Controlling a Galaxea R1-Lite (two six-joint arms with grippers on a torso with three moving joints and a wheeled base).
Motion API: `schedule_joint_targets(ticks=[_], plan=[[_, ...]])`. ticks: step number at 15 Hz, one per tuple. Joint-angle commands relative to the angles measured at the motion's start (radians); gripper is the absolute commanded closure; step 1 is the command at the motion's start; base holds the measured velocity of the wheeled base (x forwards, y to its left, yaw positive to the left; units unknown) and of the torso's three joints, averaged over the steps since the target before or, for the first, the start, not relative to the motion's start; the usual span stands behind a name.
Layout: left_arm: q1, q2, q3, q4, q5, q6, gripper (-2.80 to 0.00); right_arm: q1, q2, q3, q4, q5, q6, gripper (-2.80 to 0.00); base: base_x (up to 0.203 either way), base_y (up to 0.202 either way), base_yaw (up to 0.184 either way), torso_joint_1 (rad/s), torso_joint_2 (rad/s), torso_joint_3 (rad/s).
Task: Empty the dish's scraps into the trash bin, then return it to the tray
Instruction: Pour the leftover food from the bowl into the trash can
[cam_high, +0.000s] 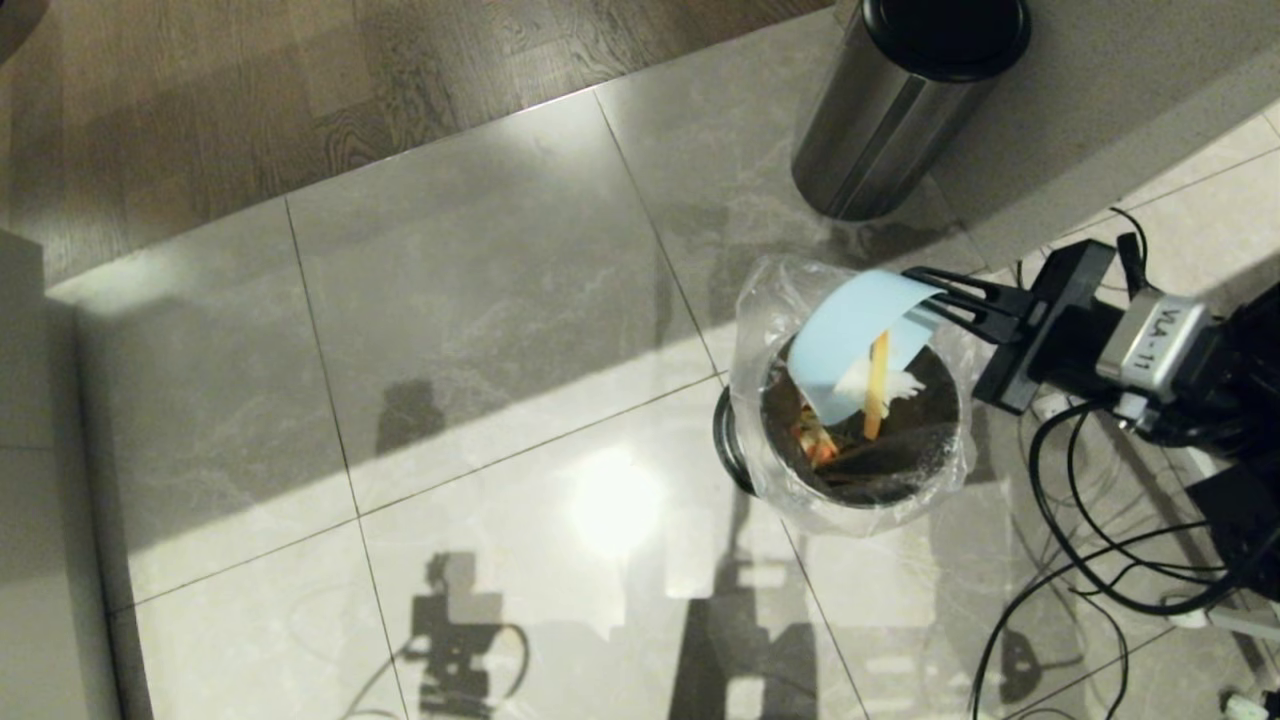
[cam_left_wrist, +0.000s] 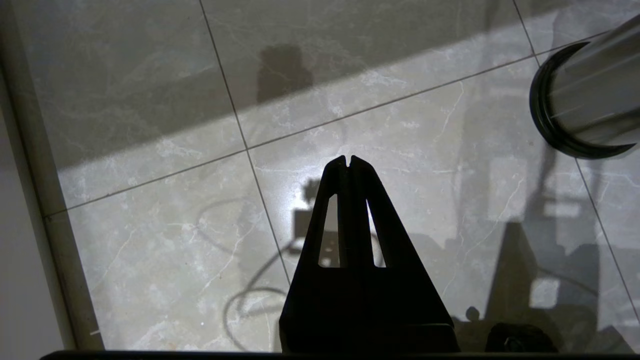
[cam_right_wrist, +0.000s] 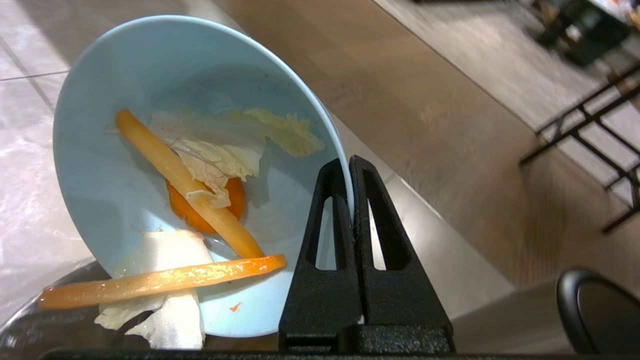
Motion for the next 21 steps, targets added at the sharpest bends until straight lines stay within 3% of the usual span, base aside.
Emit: schedule_joint_targets(ticks=[1, 7, 11, 21], plan=[[-0.001, 0.001, 0.0, 0.0, 0.001, -0.001, 0.0, -0.021, -0.015, -0.004, -0.047, 0.042, -0.004, 0.0, 0.0, 0.0, 0.0, 0.0, 0.0, 0.0], [0.0, 0.001, 0.0, 0.0, 0.001, -0.001, 0.0, -0.047, -0.061, -0.125, -0.047, 0.138, 0.02, 0.0, 0.0, 0.0, 0.0, 0.0, 0.0, 0.0], [0.0, 0.001, 0.0, 0.0, 0.001, -0.001, 0.0, -0.069, -0.088, -0.127, -0.047, 0.193, 0.042, 0.0, 0.0, 0.0, 0.0, 0.0, 0.0, 0.0], [0.0, 0.001, 0.0, 0.0, 0.001, -0.001, 0.0, -0.077, -0.207, -0.176, -0.047, 0.217, 0.196, 0.0, 0.0, 0.0, 0.0, 0.0, 0.0, 0.0]])
